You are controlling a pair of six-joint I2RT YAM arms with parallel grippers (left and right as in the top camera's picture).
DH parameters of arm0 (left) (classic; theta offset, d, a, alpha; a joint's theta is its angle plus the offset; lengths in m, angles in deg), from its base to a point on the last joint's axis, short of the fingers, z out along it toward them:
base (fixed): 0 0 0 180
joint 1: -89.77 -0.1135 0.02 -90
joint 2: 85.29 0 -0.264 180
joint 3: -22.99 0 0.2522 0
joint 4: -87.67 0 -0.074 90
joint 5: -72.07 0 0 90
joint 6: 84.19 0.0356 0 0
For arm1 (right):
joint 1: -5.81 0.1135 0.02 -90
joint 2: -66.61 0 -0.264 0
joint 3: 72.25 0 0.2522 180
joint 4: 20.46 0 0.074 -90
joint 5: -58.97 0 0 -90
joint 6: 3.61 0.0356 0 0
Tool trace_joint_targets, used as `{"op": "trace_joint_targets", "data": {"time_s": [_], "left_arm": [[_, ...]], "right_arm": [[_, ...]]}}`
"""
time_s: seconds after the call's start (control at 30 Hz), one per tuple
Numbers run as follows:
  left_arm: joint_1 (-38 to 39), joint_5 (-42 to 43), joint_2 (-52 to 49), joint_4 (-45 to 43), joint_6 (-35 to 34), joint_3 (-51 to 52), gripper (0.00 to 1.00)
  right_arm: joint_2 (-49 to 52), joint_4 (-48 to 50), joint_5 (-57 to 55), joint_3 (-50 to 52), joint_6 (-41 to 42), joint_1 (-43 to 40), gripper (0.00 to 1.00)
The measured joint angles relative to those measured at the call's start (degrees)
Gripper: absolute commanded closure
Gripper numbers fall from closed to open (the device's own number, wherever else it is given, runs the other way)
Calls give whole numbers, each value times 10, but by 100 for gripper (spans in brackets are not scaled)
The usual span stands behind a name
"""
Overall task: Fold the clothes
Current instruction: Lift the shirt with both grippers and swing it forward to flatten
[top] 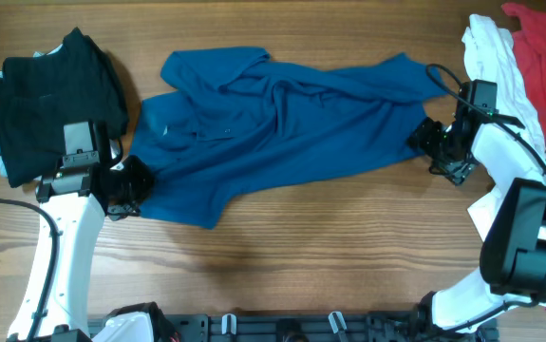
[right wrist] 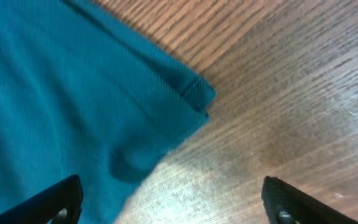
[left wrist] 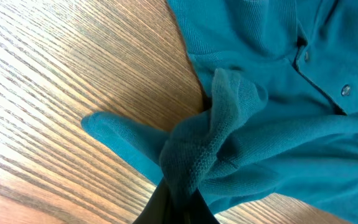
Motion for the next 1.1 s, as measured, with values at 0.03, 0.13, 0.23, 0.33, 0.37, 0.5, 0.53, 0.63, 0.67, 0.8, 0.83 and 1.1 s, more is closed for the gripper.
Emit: {"op": "trace_joint_targets", "data": {"time_s": [0.03, 0.13, 0.23, 0.33, 0.37, 0.5, 0.53, 0.63, 0.67, 0.8, 0.83, 1.1], "left_arm": [[0, 0, 0, 0, 0, 0, 96], [0, 0, 0, 0, 0, 0, 96], [0, 0, 0, 2, 0, 0, 96], [0, 0, 0, 4, 0, 0, 96], [0, 0, 0, 4, 0, 0, 96], [0, 0, 0, 4, 0, 0, 96], [0, 0, 0, 4, 0, 0, 96], [0, 0, 0, 9, 0, 0, 96], [0, 0, 0, 9, 0, 0, 96], [0, 0, 0, 11, 0, 0, 96], [0, 0, 0, 11, 0, 0, 96], [0, 0, 0, 11, 0, 0, 96]], "right_arm": [[3, 4, 0, 0, 3, 0, 16], [14, 17, 0, 0, 26, 0, 18], [19, 23, -5, 0, 44, 0, 23], [21, 35, -11, 0, 53, 0, 31], [23, 40, -13, 0, 57, 0, 36], [27, 52, -20, 0, 73, 0, 52], [28, 54, -22, 0, 77, 0, 58], [33, 57, -26, -2, 85, 0, 72], [35, 57, -27, -3, 85, 0, 78], [42, 66, -28, -7, 92, 0, 95], [43, 69, -28, -7, 93, -1, 96], [45, 53, -26, -15, 88, -1, 96]]}}
